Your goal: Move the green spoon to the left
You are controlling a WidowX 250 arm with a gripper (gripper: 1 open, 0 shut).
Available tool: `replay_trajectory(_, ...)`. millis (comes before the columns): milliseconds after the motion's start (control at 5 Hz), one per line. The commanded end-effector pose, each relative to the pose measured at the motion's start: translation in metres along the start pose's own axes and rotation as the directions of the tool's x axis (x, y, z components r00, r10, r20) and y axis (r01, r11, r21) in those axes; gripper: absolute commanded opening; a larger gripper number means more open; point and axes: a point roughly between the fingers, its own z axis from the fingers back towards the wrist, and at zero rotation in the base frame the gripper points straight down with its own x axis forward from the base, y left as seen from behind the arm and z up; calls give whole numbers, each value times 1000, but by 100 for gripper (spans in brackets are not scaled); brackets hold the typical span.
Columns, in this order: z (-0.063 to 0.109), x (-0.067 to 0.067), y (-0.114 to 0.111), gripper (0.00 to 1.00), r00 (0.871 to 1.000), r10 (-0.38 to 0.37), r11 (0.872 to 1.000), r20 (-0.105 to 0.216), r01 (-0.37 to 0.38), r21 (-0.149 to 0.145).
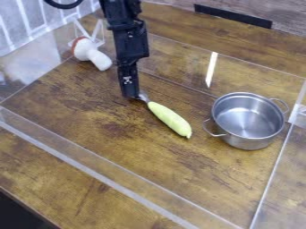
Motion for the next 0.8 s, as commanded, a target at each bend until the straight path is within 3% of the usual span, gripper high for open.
replay_trajectory(0, 23, -4, 8, 0, 999, 12, 998, 32, -13, 54)
replay_trajectory(400, 25, -5, 9, 0, 1000, 12, 999, 27, -14, 48)
replay_trajectory(600, 25, 3, 3, 100, 1000, -6, 999, 28, 5, 47)
